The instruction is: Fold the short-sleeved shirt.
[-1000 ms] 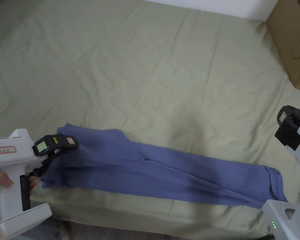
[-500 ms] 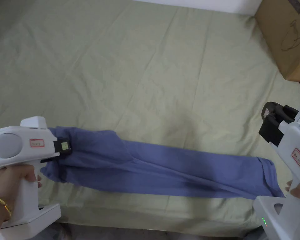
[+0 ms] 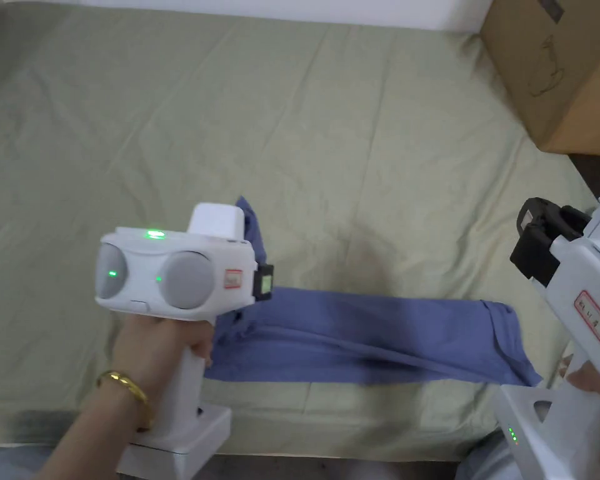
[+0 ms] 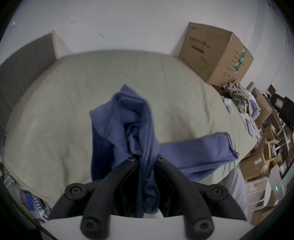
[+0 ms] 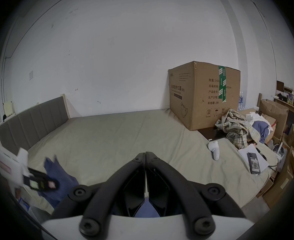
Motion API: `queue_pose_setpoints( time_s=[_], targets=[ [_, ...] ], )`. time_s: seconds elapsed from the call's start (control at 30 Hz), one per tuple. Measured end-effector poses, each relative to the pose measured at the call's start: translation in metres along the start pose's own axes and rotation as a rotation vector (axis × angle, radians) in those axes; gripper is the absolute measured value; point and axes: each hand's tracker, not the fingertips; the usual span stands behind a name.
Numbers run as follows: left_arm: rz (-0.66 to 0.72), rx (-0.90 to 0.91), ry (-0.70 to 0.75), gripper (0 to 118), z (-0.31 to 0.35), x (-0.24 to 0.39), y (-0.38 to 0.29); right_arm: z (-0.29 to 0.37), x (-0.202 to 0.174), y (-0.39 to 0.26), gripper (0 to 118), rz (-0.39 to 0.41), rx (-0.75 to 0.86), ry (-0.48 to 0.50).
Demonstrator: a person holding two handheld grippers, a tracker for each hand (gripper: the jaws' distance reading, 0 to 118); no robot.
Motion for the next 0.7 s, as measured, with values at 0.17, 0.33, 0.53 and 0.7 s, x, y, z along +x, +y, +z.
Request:
queue_pose_setpoints(
  time_s=[0.17,0.33,0.53,0.7],
  targets=[
    [0.081,-0.092,-0.056,12,-0.066,0.043,-0.017,0.016,0.02,-0.006,0,-0.009,0.009,-0.041],
    [0.154,-0.161,-0.111,57,-0.12,0.058,-0.033,0.026,0.034,-0.01,0,-0.029,0.001,-0.077],
    [0.1,-0.137,-0.219,71,-0.102,0.055,-0.021,0.03,0.04,-0.012,0,-0.036,-0.008,-0.093],
    [0.076,0.141,-0.182,28,-0.041,0.033,0.005,0.027,0.036,-0.008,0,-0.04,-0.001,-0.069]
  ],
)
